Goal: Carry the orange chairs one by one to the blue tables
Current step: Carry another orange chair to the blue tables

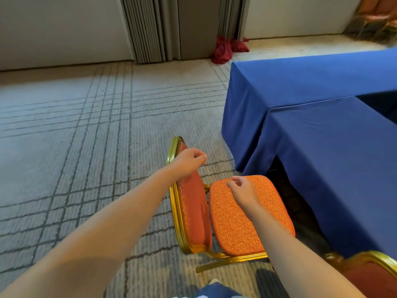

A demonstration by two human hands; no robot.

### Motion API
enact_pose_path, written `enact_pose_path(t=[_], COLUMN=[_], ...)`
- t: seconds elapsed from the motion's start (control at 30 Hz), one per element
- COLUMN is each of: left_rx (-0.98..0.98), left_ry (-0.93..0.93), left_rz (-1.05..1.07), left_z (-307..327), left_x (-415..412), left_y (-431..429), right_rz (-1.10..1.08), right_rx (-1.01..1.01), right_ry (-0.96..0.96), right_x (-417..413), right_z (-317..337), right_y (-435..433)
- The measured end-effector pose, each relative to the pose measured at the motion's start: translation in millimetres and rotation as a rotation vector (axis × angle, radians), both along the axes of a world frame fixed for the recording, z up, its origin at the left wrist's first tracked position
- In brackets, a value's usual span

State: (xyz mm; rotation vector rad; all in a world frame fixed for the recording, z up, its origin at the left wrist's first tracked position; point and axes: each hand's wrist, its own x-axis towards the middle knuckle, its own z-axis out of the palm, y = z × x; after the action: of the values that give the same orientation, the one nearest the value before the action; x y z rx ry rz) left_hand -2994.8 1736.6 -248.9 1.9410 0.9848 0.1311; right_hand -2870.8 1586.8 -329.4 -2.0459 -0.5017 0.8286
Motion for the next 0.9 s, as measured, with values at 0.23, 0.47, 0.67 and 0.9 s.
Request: enact_pose_path(t=[0.23, 0.47, 0.67, 0.9], left_rx=[-0.004, 0.058, 0.069, 0.107], left_ry=[0.114, 0.246, 0.285, 0.404], left_rz=[-0.217, -0.56, -0.851, -1.005], left_z=[-15.7, -44.5, -50.2, -76.8], left_x=[30.3, 68.5, 77.0, 83.5], left_y=[58.3, 135.6, 174.2, 178.4], right_rz=[-0.131, -0.444, -0.631, -0.629], right_rx=[-0.044, -0.129, -0.224, -0.382], right_ry=[0.012, 0.041, 0.106, 0.285], right_x=[10.6, -7.6, -53.6, -100.1], right_z=[-7.8, -34.5, -40.6, -46.9], right_y=[31.7, 69.1, 92.4, 91.7])
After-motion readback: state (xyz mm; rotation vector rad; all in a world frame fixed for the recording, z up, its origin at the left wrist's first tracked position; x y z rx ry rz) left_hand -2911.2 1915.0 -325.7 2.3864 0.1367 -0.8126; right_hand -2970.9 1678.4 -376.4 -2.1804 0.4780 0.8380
